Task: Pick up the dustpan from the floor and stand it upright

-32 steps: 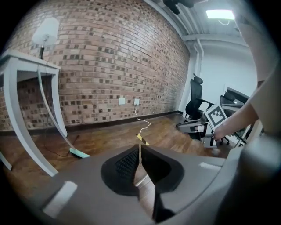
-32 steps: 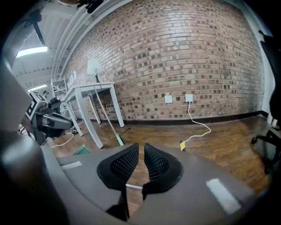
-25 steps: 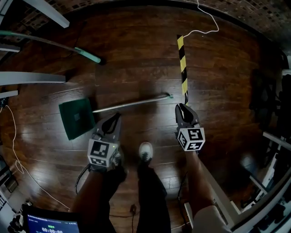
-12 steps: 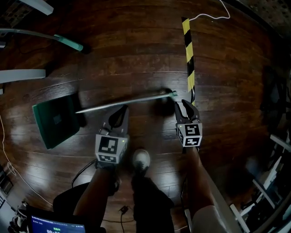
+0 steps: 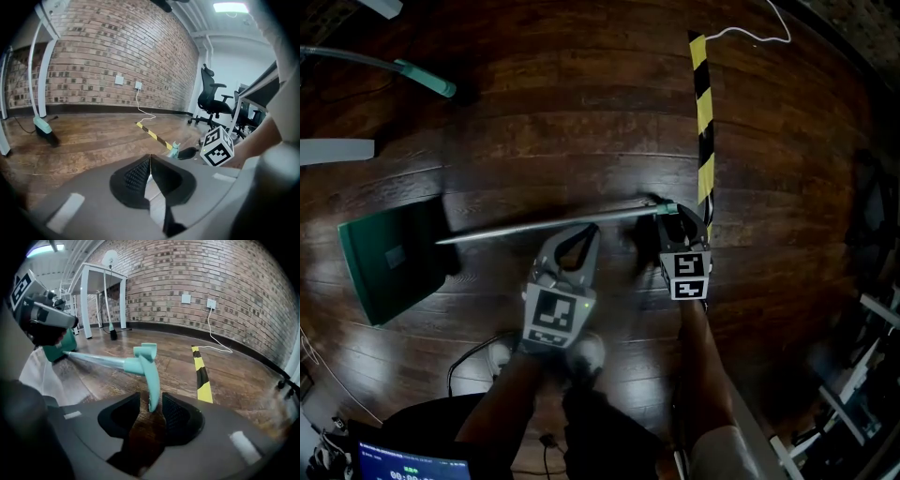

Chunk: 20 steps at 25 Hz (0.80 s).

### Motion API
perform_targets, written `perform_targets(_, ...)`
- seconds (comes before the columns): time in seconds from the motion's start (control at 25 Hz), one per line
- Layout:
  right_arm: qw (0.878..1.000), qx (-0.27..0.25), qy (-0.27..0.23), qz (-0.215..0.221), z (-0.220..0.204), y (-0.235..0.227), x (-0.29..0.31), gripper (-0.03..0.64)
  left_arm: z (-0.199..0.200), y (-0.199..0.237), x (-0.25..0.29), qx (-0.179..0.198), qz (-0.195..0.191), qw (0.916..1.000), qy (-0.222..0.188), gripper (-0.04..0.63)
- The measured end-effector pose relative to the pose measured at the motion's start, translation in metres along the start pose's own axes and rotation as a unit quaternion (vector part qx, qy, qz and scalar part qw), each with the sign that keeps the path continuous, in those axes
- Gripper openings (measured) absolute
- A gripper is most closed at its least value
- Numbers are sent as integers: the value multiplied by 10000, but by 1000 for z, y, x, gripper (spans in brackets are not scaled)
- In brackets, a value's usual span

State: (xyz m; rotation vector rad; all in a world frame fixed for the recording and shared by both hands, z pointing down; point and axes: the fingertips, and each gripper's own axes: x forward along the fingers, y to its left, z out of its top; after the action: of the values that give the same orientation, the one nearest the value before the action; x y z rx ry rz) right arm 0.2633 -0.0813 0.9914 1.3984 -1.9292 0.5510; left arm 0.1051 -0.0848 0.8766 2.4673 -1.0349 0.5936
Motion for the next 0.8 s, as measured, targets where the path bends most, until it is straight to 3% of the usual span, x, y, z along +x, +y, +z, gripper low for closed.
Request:
perform_targets(0.08,9999,45,16,-148,-6,-3,5,144,-2,-2,1,19,-30,10000,-26,2)
perform_targets(0.16,9994,110,-1,-328,-6,-7,6,84,-2,0,0,10,-33,10000,-55,2)
perform_targets(0.36,9981,214,-126,-569,18,-7,-14,78,15,7,-18,-67,18,9999,-130,2)
perform_targets(0.6,9963,5,-384,-771,88,4,-84,78,68,6,-63,-212,101,9995,-230,2)
perform_targets(0.8,9945,-175,-572,-860,159,16,-143,84,121,2,-118,-101,135,9995,-285,2)
